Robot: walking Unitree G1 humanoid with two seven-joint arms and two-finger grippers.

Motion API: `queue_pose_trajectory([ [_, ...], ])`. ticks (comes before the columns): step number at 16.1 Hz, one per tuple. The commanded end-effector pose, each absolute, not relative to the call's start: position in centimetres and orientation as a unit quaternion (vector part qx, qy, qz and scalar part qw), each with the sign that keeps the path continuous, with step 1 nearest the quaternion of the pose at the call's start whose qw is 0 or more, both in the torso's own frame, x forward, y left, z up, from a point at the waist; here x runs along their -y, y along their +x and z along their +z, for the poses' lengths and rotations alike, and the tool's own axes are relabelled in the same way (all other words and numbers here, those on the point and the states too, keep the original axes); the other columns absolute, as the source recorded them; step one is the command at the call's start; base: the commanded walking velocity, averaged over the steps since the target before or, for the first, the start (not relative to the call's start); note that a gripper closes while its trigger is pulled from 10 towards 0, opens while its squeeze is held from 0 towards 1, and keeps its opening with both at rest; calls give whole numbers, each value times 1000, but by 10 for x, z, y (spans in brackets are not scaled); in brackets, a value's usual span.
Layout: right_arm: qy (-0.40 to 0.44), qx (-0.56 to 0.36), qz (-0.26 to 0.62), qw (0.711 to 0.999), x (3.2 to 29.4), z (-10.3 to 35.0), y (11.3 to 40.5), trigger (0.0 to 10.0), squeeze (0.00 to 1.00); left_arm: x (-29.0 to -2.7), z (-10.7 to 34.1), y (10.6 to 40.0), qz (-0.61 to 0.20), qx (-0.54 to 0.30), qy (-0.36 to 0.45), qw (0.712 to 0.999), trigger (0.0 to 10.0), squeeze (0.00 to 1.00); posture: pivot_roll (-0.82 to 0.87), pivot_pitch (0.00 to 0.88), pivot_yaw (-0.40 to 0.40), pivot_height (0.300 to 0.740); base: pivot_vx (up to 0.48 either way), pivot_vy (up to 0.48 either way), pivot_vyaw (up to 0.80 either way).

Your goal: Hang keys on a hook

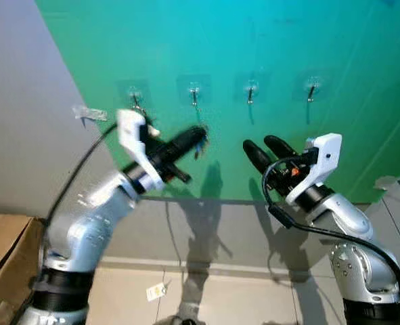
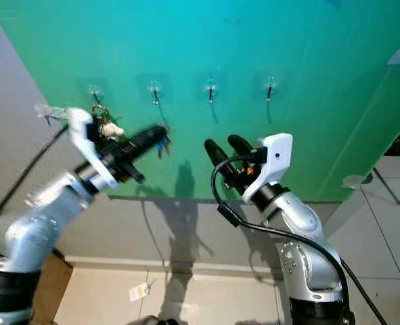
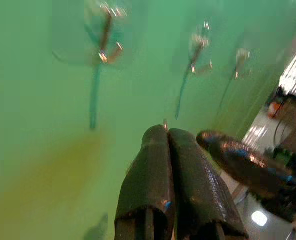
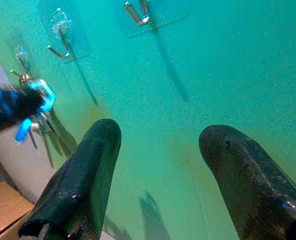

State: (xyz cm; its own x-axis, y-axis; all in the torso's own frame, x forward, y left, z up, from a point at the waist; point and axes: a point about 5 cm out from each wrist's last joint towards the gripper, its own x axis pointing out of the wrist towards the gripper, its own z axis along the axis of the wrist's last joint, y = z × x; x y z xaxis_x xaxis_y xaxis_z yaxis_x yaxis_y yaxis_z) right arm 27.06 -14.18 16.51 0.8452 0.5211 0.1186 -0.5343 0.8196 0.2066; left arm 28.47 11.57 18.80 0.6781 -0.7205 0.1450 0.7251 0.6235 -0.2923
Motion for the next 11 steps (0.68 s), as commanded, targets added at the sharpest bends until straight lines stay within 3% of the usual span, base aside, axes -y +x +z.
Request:
queue_pose_trajectory([
  [1, 125, 9, 293, 948, 139, 158, 268, 10000, 0, -116, 187, 285, -392, 16, -143, 909, 0, 1000, -152, 11, 121, 740, 0, 0, 0],
  [6, 134, -10, 347, 928, 131, 156, 257, 10000, 0, -114, 186, 290, -374, 37, -124, 918, 0, 1000, -158, 11, 120, 740, 0, 0, 0],
  [11, 135, -1, 352, 926, 126, 161, 258, 10000, 0, -109, 187, 288, -380, 44, -146, 912, 0, 1000, -158, 15, 121, 740, 0, 0, 0],
])
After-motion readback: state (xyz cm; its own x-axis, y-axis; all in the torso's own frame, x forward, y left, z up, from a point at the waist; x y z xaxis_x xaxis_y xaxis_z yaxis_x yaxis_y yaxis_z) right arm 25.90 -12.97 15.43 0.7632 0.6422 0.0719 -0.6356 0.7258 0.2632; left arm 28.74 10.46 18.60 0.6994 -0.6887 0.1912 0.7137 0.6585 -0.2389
